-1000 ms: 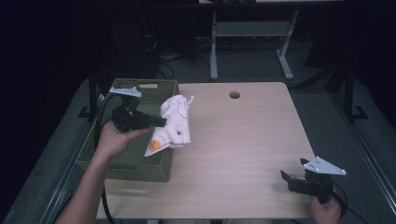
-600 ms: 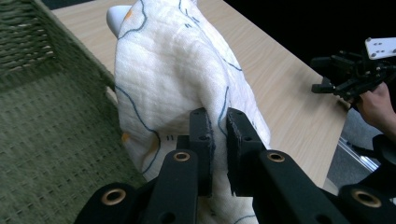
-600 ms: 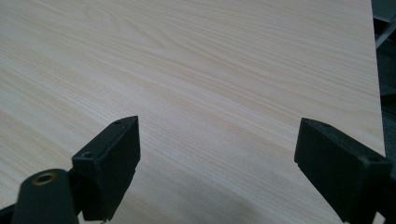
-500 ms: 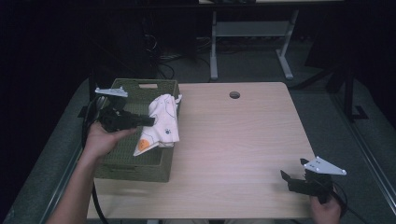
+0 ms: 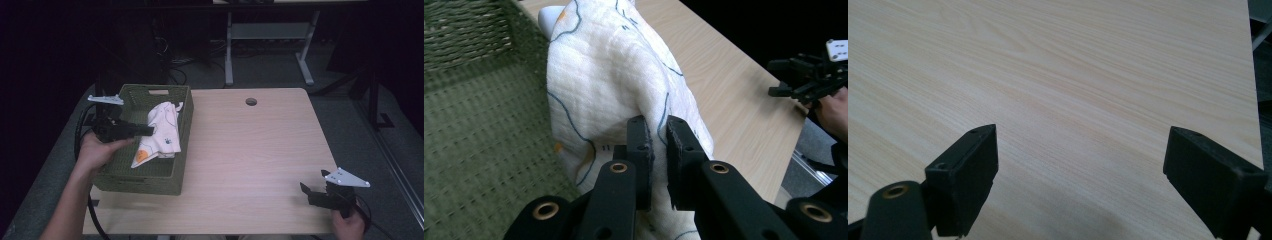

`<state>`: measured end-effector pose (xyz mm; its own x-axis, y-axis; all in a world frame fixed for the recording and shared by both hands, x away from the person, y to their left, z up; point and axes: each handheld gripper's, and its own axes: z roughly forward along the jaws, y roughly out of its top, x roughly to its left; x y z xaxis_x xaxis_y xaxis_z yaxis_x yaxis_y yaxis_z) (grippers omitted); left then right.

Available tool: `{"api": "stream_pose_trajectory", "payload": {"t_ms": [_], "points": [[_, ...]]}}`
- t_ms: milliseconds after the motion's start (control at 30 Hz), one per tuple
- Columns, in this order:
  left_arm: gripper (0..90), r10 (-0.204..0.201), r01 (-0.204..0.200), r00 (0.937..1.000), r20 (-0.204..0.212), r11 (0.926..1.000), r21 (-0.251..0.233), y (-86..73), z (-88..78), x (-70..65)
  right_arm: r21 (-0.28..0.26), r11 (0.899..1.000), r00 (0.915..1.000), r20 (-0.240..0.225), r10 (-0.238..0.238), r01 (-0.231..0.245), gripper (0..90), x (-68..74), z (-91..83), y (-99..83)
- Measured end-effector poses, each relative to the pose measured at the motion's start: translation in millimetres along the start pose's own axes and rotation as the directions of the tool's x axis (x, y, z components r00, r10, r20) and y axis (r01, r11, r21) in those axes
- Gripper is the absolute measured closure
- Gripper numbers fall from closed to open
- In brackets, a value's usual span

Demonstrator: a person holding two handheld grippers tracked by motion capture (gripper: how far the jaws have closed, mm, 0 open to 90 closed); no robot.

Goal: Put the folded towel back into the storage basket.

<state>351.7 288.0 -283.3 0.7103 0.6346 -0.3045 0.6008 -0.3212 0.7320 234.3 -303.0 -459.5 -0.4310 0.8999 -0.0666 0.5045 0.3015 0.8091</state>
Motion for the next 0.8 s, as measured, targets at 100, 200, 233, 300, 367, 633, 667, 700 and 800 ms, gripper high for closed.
{"api": "stream_pose_trajectory", "payload": {"t_ms": [100,200,233,300,367,633,667,700,800], "points": [[82.7,-0.002,0.002,1.0000,-0.002,1.0000,-0.002,-1.9,-2.3,3.0,-0.001,1.000,1.0000,-0.001,-0.001,0.001,13.9,0.0,0.0,0.1],[82.7,-0.010,0.010,0.9999,-0.010,0.9999,-0.012,-5.2,-6.4,7.9,0.001,1.000,1.0000,-0.001,-0.001,0.001,13.9,0.1,0.2,0.0],[82.7,-0.010,0.010,0.9999,-0.010,0.9999,-0.012,-5.2,-6.4,7.9,0.001,1.000,1.0000,-0.003,0.001,-0.001,13.9,0.4,0.5,0.0],[82.7,-0.011,0.011,0.9999,-0.012,0.9999,-0.013,-7.3,-8.0,10.0,0.003,1.000,1.0000,-0.003,0.001,-0.001,13.9,0.5,0.7,-0.1],[82.7,-0.011,0.011,0.9998,-0.017,0.9999,-0.010,-9.2,-8.8,12.0,0.007,1.000,1.0000,-0.003,-0.002,0.002,13.9,0.7,1.5,-0.2],[82.6,-0.025,0.025,0.9994,-0.024,0.9997,-0.001,-13.5,-6.7,23.0,0.005,1.000,1.0000,-0.007,-0.003,0.003,13.9,0.7,1.2,-0.2],[82.5,-0.025,0.025,0.9994,-0.025,0.9997,0.002,-13.9,-6.3,24.1,0.005,1.000,1.0000,-0.007,-0.002,0.002,13.9,0.5,1.1,-0.1],[82.5,-0.025,0.026,0.9993,-0.026,0.9997,0.006,-14.2,-5.6,25.5,0.005,1.000,1.0000,-0.007,-0.002,0.002,13.9,0.5,1.1,-0.1],[82.5,-0.029,0.030,0.9985,-0.046,0.9993,0.022,-14.9,-4.0,32.0,0.009,1.000,1.0000,-0.006,-0.006,0.006,13.9,0.5,1.9,-0.2]]}}
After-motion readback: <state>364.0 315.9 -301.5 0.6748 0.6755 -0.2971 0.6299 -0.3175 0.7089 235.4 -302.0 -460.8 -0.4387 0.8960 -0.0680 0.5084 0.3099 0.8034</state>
